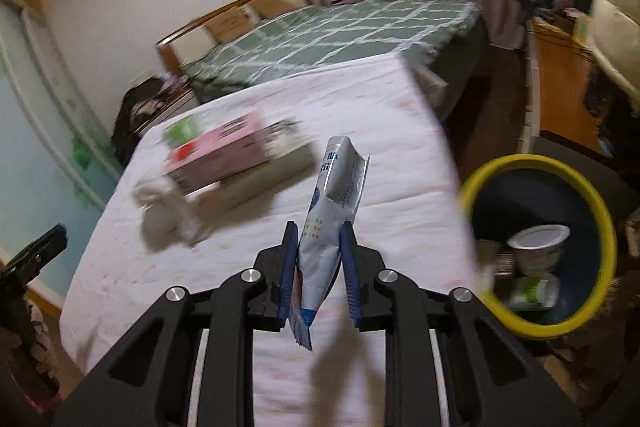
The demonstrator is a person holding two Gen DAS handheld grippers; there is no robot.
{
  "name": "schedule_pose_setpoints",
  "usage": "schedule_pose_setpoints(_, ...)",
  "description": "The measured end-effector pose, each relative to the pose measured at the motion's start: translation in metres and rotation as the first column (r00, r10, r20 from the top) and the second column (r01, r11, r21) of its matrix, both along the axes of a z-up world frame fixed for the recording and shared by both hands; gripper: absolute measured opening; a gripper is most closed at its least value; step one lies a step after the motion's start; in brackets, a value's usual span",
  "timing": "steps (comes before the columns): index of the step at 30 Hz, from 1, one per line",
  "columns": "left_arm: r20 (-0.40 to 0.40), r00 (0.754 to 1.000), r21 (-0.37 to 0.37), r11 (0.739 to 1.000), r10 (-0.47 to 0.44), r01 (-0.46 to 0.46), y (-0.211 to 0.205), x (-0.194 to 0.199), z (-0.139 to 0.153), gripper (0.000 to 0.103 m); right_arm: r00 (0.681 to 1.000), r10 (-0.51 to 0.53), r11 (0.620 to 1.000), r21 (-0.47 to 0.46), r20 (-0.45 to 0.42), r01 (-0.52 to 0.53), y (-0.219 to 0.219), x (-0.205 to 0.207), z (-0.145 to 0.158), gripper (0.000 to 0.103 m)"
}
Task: Collect trash
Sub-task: 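Lift the wrapper, carry it over the bin and open the right gripper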
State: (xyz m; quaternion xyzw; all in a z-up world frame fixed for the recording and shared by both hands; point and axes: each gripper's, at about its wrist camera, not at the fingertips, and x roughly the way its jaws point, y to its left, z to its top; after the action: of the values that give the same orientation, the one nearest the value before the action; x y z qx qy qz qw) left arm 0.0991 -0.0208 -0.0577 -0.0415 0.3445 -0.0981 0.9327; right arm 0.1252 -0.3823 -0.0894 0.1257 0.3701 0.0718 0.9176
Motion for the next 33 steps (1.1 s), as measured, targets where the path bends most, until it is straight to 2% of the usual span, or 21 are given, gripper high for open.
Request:
schedule_pose_setpoints(7, -0.01, 1.0, 0.013, 1.0, -0.025, 0.025, -0.017, 0.007, -0.002, 0.082, 0.985, -0.174, 0.984, -0.044, -0.016, 0.173, -0.079, -0.002, -0.01, 0.021)
schedule_pose_setpoints(14, -0.018, 0.998, 0.032, 0.998, -0.06, 0.06, -0.037, 0.014, -0.004, 0.082, 0.956, -0.279, 0.959, -0.08, -0.088, 0.272, -0.136, 0.013, -0.047, 0.022)
schedule_pose_setpoints(22, -0.029, 0.996, 0.037, 0.996, -0.079, 0.08, -0.045, 0.025, -0.005, 0.082, 0.933, -0.331, 0.943, -0.098, -0.14, 0.319, -0.153, 0.025, -0.076, 0.025)
schedule_pose_setpoints(27, -0.031, 0.994, 0.059, 0.992, -0.107, 0.108, -0.051, 0.036, -0.007, 0.082, 0.933, -0.336, 0.94, -0.103, -0.128, 0.325, -0.15, 0.02, -0.071, 0.029)
schedule_pose_setpoints(31, -0.039, 0.985, 0.071, 0.983, -0.166, 0.168, -0.057, 0.051, -0.007, 0.082, 0.939, -0.327, 0.943, -0.1, -0.108, 0.317, -0.145, 0.017, -0.063, 0.03)
schedule_pose_setpoints(33, -0.035, 0.978, 0.101, 0.972, -0.208, 0.21, -0.064, 0.061, -0.006, 0.082, 0.942, -0.321, 0.945, -0.093, -0.1, 0.312, -0.141, 0.016, -0.06, 0.03)
